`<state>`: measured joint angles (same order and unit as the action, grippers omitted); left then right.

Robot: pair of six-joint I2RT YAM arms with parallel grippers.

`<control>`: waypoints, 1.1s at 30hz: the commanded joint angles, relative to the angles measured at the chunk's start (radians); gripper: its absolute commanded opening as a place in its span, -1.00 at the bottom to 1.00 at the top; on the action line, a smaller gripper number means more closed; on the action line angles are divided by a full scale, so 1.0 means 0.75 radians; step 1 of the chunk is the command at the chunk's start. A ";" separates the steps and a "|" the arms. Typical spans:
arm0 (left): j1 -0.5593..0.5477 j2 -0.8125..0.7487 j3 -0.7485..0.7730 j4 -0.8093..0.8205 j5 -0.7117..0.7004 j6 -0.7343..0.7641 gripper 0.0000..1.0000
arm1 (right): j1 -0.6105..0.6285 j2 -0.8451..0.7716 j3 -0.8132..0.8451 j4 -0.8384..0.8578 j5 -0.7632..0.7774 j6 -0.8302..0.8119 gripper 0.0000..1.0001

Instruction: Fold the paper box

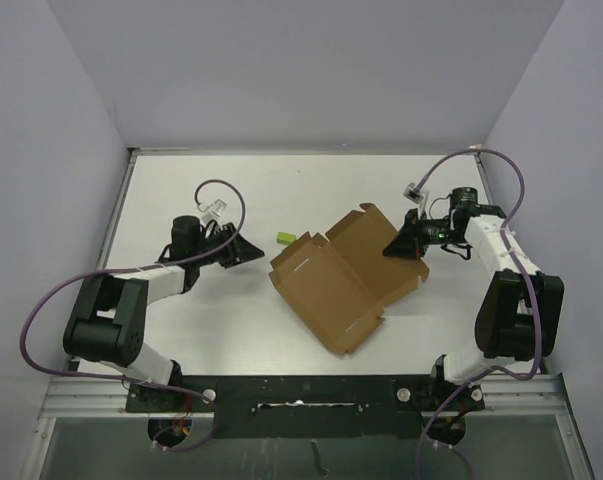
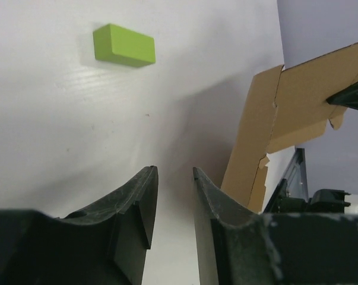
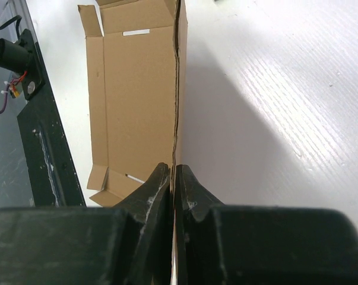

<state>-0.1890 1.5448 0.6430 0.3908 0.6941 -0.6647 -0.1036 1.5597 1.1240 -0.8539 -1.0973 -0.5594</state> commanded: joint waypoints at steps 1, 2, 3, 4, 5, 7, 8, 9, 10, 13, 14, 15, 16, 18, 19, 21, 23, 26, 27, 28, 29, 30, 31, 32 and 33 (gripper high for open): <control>0.002 -0.044 -0.107 0.354 0.082 -0.139 -0.40 | 0.003 -0.084 0.048 -0.010 -0.074 -0.062 -1.00; 0.002 -0.051 -0.117 0.380 0.085 -0.154 -0.38 | 0.004 -0.091 0.049 -0.015 -0.077 -0.069 -1.00; 0.004 -0.058 -0.118 0.394 0.093 -0.167 -0.37 | 0.003 -0.098 0.051 -0.020 -0.082 -0.076 -1.00; 0.005 -0.068 -0.118 0.403 0.097 -0.179 -0.36 | 0.001 -0.107 0.052 -0.018 -0.087 -0.077 -1.00; 0.004 -0.085 -0.120 0.408 0.096 -0.192 -0.36 | 0.000 -0.115 0.052 -0.019 -0.090 -0.079 -1.00; 0.004 -0.132 -0.141 0.408 0.082 -0.212 -0.34 | -0.014 -0.125 0.050 -0.013 -0.101 -0.070 -1.00; 0.003 -0.162 -0.158 0.400 0.069 -0.215 -0.34 | -0.024 -0.127 0.049 -0.012 -0.111 -0.064 -1.00; 0.003 -0.200 -0.180 0.368 0.032 -0.216 -0.33 | -0.035 -0.128 0.051 -0.012 -0.121 -0.059 -1.00; -0.002 -0.236 -0.203 0.340 0.003 -0.210 -0.33 | -0.044 -0.127 0.051 -0.013 -0.128 -0.055 -1.00; -0.031 -0.375 -0.274 0.237 -0.093 -0.187 -0.33 | -0.054 -0.133 0.050 -0.007 -0.134 -0.042 -1.00; -0.043 -0.425 -0.291 0.208 -0.128 -0.180 -0.33 | -0.054 -0.135 0.048 -0.004 -0.135 -0.041 -1.00; -0.047 -0.477 -0.301 0.179 -0.153 -0.179 -0.34 | -0.054 -0.136 0.048 -0.002 -0.134 -0.037 -1.00; -0.048 -0.526 -0.304 0.148 -0.168 -0.175 -0.34 | -0.054 -0.138 0.046 0.001 -0.132 -0.035 -1.00; -0.052 -0.635 -0.289 0.099 -0.188 -0.148 -0.32 | -0.054 -0.142 0.045 0.001 -0.135 -0.036 -1.00; -0.053 -0.683 -0.265 0.066 -0.194 -0.129 -0.26 | -0.054 -0.144 0.045 0.000 -0.141 -0.040 -1.00; -0.057 -0.747 -0.225 -0.018 -0.201 -0.094 -0.14 | -0.054 -0.152 0.048 -0.013 -0.170 -0.055 -1.00; -0.057 -0.771 -0.206 -0.075 -0.184 -0.071 -0.14 | -0.056 -0.165 0.052 -0.036 -0.211 -0.082 -1.00; -0.052 -0.768 -0.258 -0.103 -0.205 -0.104 -0.23 | -0.067 -0.192 0.052 -0.048 -0.257 -0.099 -1.00; -0.048 -0.759 -0.286 -0.101 -0.217 -0.125 -0.27 | -0.071 -0.202 0.050 -0.050 -0.263 -0.102 -1.00; -0.042 -0.750 -0.314 -0.077 -0.218 -0.150 -0.29 | -0.076 -0.207 0.050 -0.050 -0.269 -0.103 -1.00; -0.040 -0.734 -0.344 -0.028 -0.212 -0.166 -0.33 | -0.081 -0.210 0.048 -0.049 -0.276 -0.104 -1.00; -0.040 -0.717 -0.366 0.017 -0.206 -0.181 -0.35 | -0.084 -0.210 0.048 -0.050 -0.279 -0.104 -1.00; -0.040 -0.696 -0.385 0.074 -0.189 -0.200 -0.35 | -0.085 -0.212 0.048 -0.049 -0.280 -0.103 -1.00; -0.040 -0.657 -0.397 0.140 -0.161 -0.211 -0.35 | -0.085 -0.209 0.048 -0.048 -0.282 -0.103 -1.00; -0.040 -0.624 -0.409 0.219 -0.123 -0.224 -0.35 | -0.085 -0.206 0.048 -0.049 -0.283 -0.103 -1.00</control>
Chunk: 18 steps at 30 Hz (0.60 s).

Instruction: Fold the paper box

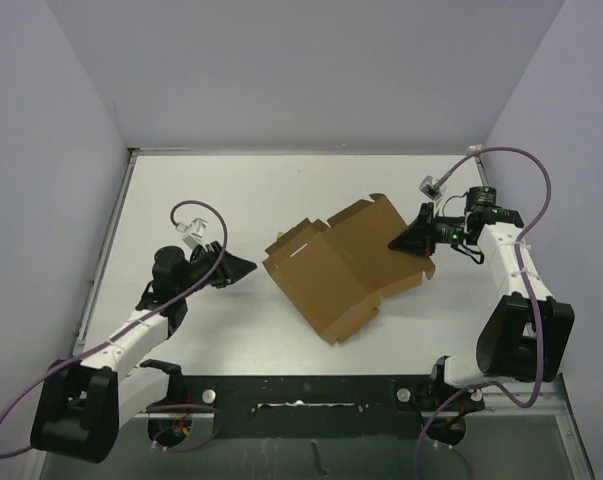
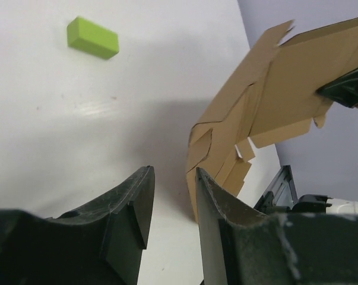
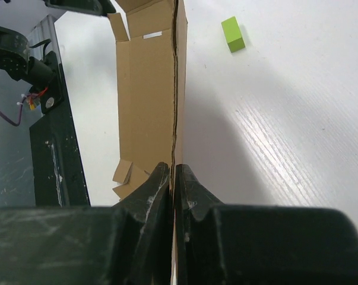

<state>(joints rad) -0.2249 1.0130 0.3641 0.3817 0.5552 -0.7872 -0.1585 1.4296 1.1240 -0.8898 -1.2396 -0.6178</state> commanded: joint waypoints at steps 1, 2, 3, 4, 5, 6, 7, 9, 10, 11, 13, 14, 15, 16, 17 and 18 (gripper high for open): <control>0.008 0.116 -0.041 0.299 0.096 -0.077 -0.34 | -0.012 -0.032 0.048 -0.001 -0.092 -0.027 -1.00; 0.009 0.148 -0.041 0.348 0.139 -0.091 -0.32 | -0.011 -0.029 0.048 -0.002 -0.090 -0.027 -1.00; 0.008 0.179 -0.043 0.392 0.166 -0.102 -0.30 | -0.011 -0.029 0.048 -0.002 -0.092 -0.028 -1.00; 0.009 0.205 -0.047 0.440 0.177 -0.115 -0.28 | -0.012 -0.030 0.048 -0.004 -0.091 -0.027 -1.00; 0.008 0.231 -0.054 0.473 0.180 -0.128 -0.27 | -0.011 -0.032 0.048 -0.004 -0.092 -0.027 -1.00; 0.007 0.252 -0.064 0.507 0.183 -0.142 -0.26 | -0.010 -0.031 0.047 -0.003 -0.092 -0.028 -1.00; 0.009 0.275 -0.069 0.531 0.181 -0.153 -0.25 | -0.011 -0.031 0.046 -0.003 -0.092 -0.029 -1.00; 0.011 0.308 -0.071 0.544 0.160 -0.168 -0.25 | -0.010 -0.029 0.046 -0.003 -0.092 -0.031 -1.00; 0.014 0.322 -0.072 0.549 0.147 -0.179 -0.25 | -0.011 -0.028 0.046 -0.006 -0.094 -0.033 -1.00; 0.015 0.336 -0.071 0.564 0.140 -0.194 -0.25 | -0.011 -0.027 0.046 -0.006 -0.094 -0.033 -1.00; 0.015 0.372 -0.063 0.612 0.154 -0.226 -0.25 | -0.011 -0.024 0.044 -0.006 -0.094 -0.035 -1.00; 0.014 0.392 -0.057 0.638 0.175 -0.239 -0.25 | -0.012 -0.024 0.044 -0.008 -0.094 -0.035 -1.00; 0.014 0.413 -0.051 0.666 0.202 -0.264 -0.25 | -0.011 -0.021 0.045 -0.008 -0.094 -0.037 -1.00; 0.012 0.431 -0.054 0.706 0.221 -0.282 -0.25 | -0.011 -0.022 0.045 -0.008 -0.092 -0.036 -1.00; 0.010 0.447 -0.054 0.733 0.242 -0.297 -0.24 | -0.011 -0.021 0.046 -0.008 -0.092 -0.038 -1.00; 0.010 0.459 -0.056 0.750 0.264 -0.306 -0.24 | -0.010 -0.021 0.044 -0.008 -0.090 -0.037 -1.00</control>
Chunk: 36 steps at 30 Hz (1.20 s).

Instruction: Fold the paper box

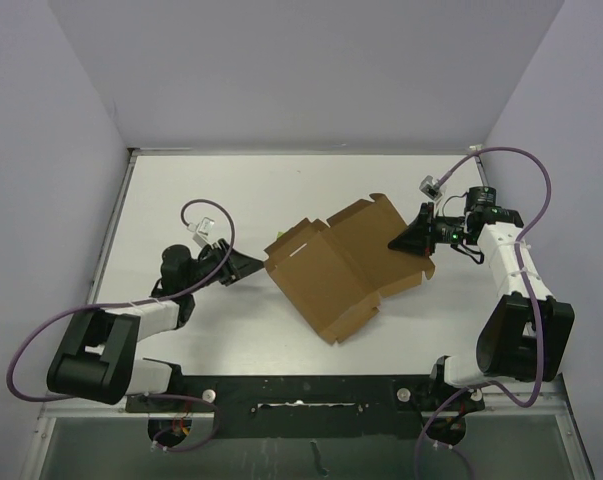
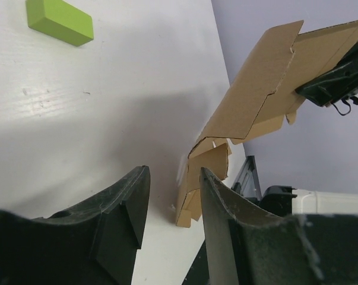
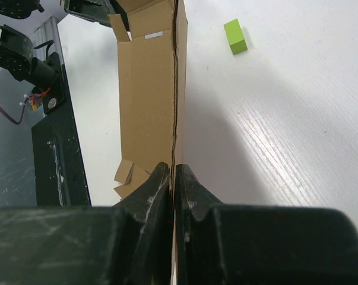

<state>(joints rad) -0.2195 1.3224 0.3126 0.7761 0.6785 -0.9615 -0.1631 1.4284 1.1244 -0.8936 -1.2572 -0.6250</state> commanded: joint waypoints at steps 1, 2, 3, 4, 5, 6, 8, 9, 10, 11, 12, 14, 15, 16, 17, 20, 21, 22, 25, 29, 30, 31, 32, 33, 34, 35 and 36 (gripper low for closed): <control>0.001 0.050 0.011 0.227 0.117 -0.080 -0.23 | -0.005 -0.019 0.043 -0.001 -0.066 -0.028 -1.00; 0.000 0.049 0.005 0.231 0.134 -0.086 -0.23 | -0.005 -0.017 0.043 -0.001 -0.066 -0.027 -1.00; -0.003 0.045 -0.006 0.233 0.148 -0.091 -0.22 | -0.005 -0.017 0.043 0.000 -0.065 -0.026 -1.00; -0.005 0.035 -0.019 0.232 0.158 -0.092 -0.22 | -0.005 -0.016 0.043 -0.001 -0.064 -0.026 -1.00; -0.008 0.023 -0.032 0.222 0.166 -0.091 -0.20 | -0.006 -0.016 0.043 0.000 -0.065 -0.026 -1.00; -0.010 0.012 -0.042 0.204 0.167 -0.080 -0.18 | -0.006 -0.015 0.043 -0.001 -0.065 -0.026 -1.00; -0.012 -0.010 -0.045 0.136 0.161 -0.041 -0.14 | -0.004 -0.011 0.043 -0.001 -0.069 -0.026 -1.00; -0.013 -0.015 -0.040 0.100 0.155 -0.024 -0.12 | -0.002 -0.009 0.043 -0.001 -0.069 -0.026 -1.00; -0.019 -0.015 -0.032 0.087 0.152 -0.012 -0.11 | -0.003 -0.007 0.043 0.000 -0.070 -0.027 -1.00; -0.025 -0.008 -0.022 0.078 0.153 -0.003 -0.11 | -0.003 -0.007 0.043 -0.002 -0.071 -0.026 -1.00; -0.031 0.005 -0.012 0.071 0.152 0.002 -0.11 | -0.003 -0.007 0.043 -0.003 -0.071 -0.026 -1.00; -0.041 0.040 0.002 0.078 0.156 0.008 -0.11 | -0.004 -0.010 0.041 -0.001 -0.072 -0.026 -1.00; -0.042 0.059 0.004 0.095 0.158 0.002 -0.10 | -0.004 -0.013 0.041 -0.001 -0.071 -0.027 -1.00; -0.042 0.071 -0.002 0.133 0.159 -0.011 -0.11 | -0.005 -0.013 0.039 -0.002 -0.071 -0.027 -1.00; -0.038 0.077 -0.027 0.184 0.155 -0.036 -0.11 | -0.006 -0.013 0.039 -0.003 -0.071 -0.027 -1.00; 0.006 0.046 -0.085 0.280 0.145 -0.088 -0.12 | -0.009 -0.012 0.038 -0.003 -0.071 -0.028 -1.00; 0.024 0.023 -0.093 0.265 0.147 -0.090 -0.13 | -0.009 -0.012 0.039 -0.002 -0.070 -0.028 -1.00; 0.040 -0.005 -0.098 0.234 0.143 -0.090 -0.15 | -0.009 -0.009 0.039 -0.003 -0.070 -0.028 -1.00; 0.075 -0.096 -0.089 0.053 0.087 -0.054 -0.21 | -0.007 -0.007 0.039 -0.003 -0.071 -0.030 -1.00; 0.077 -0.158 -0.036 -0.179 -0.005 0.007 -0.23 | -0.007 -0.009 0.039 -0.005 -0.070 -0.030 -1.00; 0.076 -0.146 -0.026 -0.176 -0.007 0.004 -0.23 | -0.007 -0.010 0.039 -0.005 -0.070 -0.031 -1.00; 0.076 -0.127 -0.014 -0.149 -0.002 -0.007 -0.23 | -0.007 -0.009 0.039 -0.005 -0.070 -0.031 -1.00; 0.074 -0.100 0.000 -0.125 0.009 -0.019 -0.23 | -0.008 -0.007 0.039 -0.004 -0.070 -0.030 -1.00; 0.070 -0.069 0.016 -0.099 0.018 -0.033 -0.23 | -0.007 -0.007 0.039 -0.005 -0.072 -0.030 -1.00; 0.065 -0.039 0.032 -0.076 0.025 -0.046 -0.23 | -0.008 -0.007 0.039 -0.004 -0.072 -0.030 -1.00; 0.057 -0.009 0.045 -0.048 0.026 -0.058 -0.22 | -0.006 -0.007 0.039 -0.005 -0.073 -0.031 -1.00; 0.048 0.015 0.056 -0.021 0.022 -0.070 -0.22 | -0.006 -0.007 0.037 -0.005 -0.073 -0.030 -1.00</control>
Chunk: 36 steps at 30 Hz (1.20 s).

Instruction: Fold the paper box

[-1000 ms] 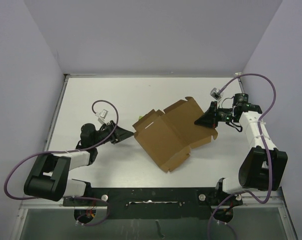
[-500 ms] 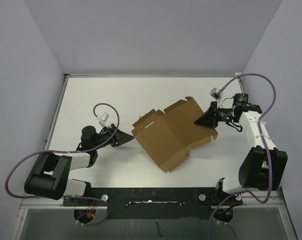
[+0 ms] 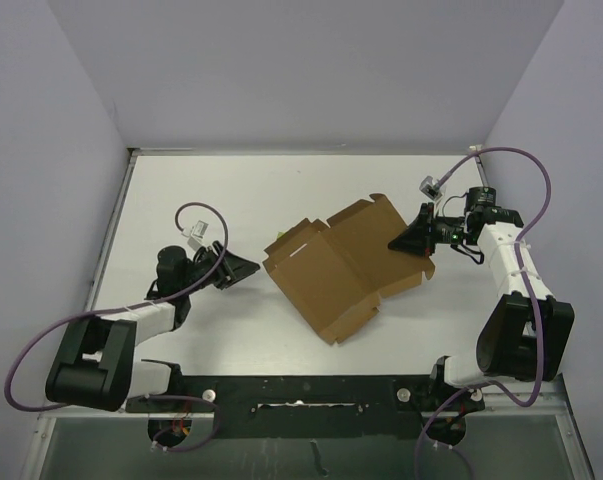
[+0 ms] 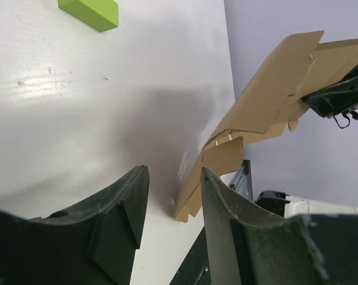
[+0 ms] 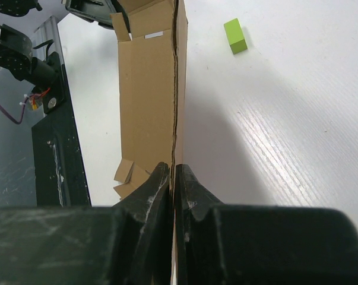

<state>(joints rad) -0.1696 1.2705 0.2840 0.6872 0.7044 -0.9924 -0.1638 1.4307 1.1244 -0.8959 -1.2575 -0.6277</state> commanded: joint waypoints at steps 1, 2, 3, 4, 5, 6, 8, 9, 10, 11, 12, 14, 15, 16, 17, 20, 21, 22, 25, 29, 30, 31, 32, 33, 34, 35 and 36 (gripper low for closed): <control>-0.029 0.107 0.104 0.119 -0.014 -0.037 -0.22 | -0.006 -0.011 0.037 0.000 -0.071 -0.027 -1.00; -0.044 0.125 0.116 0.136 -0.015 -0.043 -0.22 | -0.006 -0.011 0.037 0.000 -0.071 -0.027 -1.00; -0.059 0.142 0.130 0.151 -0.012 -0.046 -0.22 | -0.006 -0.010 0.036 -0.001 -0.071 -0.026 -1.00; -0.074 0.157 0.144 0.162 -0.007 -0.049 -0.21 | -0.006 -0.010 0.037 0.000 -0.071 -0.028 -1.00; -0.090 0.169 0.157 0.170 0.000 -0.049 -0.21 | -0.005 -0.010 0.037 0.000 -0.070 -0.027 -1.00; -0.105 0.177 0.165 0.173 0.004 -0.048 -0.20 | -0.006 -0.008 0.037 0.001 -0.070 -0.027 -1.00; -0.121 0.190 0.163 0.193 0.019 -0.047 -0.19 | -0.006 -0.009 0.036 0.000 -0.070 -0.026 -1.00; -0.123 0.193 0.157 0.206 0.027 -0.048 -0.19 | -0.006 -0.008 0.037 0.000 -0.070 -0.028 -1.00; -0.125 0.194 0.151 0.216 0.038 -0.053 -0.19 | -0.006 -0.007 0.037 -0.001 -0.070 -0.028 -1.00; -0.125 0.196 0.145 0.222 0.050 -0.055 -0.19 | -0.006 -0.006 0.037 -0.002 -0.070 -0.028 -1.00; -0.126 0.193 0.139 0.224 0.065 -0.057 -0.19 | -0.006 -0.007 0.037 -0.002 -0.070 -0.028 -1.00; -0.126 0.180 0.128 0.213 0.087 -0.056 -0.19 | -0.005 -0.007 0.037 -0.002 -0.070 -0.028 -1.00; -0.126 0.172 0.126 0.193 0.097 -0.048 -0.19 | -0.006 -0.006 0.037 0.000 -0.070 -0.028 -1.00; -0.126 0.164 0.126 0.167 0.104 -0.037 -0.19 | -0.005 -0.006 0.037 -0.002 -0.070 -0.028 -1.00; -0.126 0.156 0.128 0.141 0.111 -0.025 -0.18 | -0.006 -0.005 0.037 -0.002 -0.070 -0.028 -1.00; -0.133 0.158 0.145 0.053 0.123 0.022 -0.18 | -0.006 -0.008 0.037 0.000 -0.072 -0.027 -1.00; -0.141 0.169 0.151 0.041 0.129 0.031 -0.18 | -0.006 -0.008 0.037 -0.002 -0.072 -0.028 -1.00; -0.146 0.184 0.154 0.042 0.138 0.031 -0.18 | -0.006 -0.008 0.037 0.000 -0.072 -0.029 -1.00; -0.160 0.235 0.159 0.078 0.157 0.020 -0.18 | -0.007 -0.008 0.037 -0.002 -0.070 -0.028 -1.00; -0.173 0.275 0.161 0.110 0.158 0.017 -0.20 | -0.005 -0.008 0.037 -0.002 -0.072 -0.028 -1.00; -0.174 0.282 0.163 0.114 0.156 0.016 -0.22 | -0.006 -0.008 0.037 -0.002 -0.072 -0.028 -1.00; -0.175 0.288 0.167 0.116 0.152 0.021 -0.23 | -0.005 -0.008 0.037 -0.001 -0.073 -0.028 -1.00; -0.175 0.296 0.170 0.119 0.148 0.024 -0.25 | -0.006 -0.009 0.037 -0.001 -0.074 -0.028 -1.00; -0.176 0.304 0.173 0.131 0.148 0.024 -0.28 | -0.006 -0.008 0.035 -0.001 -0.074 -0.029 -1.00; -0.176 0.316 0.175 0.149 0.147 0.021 -0.31 | -0.006 -0.006 0.035 -0.003 -0.076 -0.028 -1.00; -0.177 0.330 0.178 0.165 0.150 0.016 -0.34 | -0.006 -0.006 0.035 -0.004 -0.076 -0.028 -1.00; -0.178 0.342 0.181 0.187 0.153 0.009 -0.36 | -0.007 -0.005 0.035 -0.004 -0.078 -0.028 -1.00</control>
<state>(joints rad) -0.2943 1.4891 0.3759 0.7307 0.7948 -0.9997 -0.1638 1.4311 1.1244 -0.8997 -1.2572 -0.6300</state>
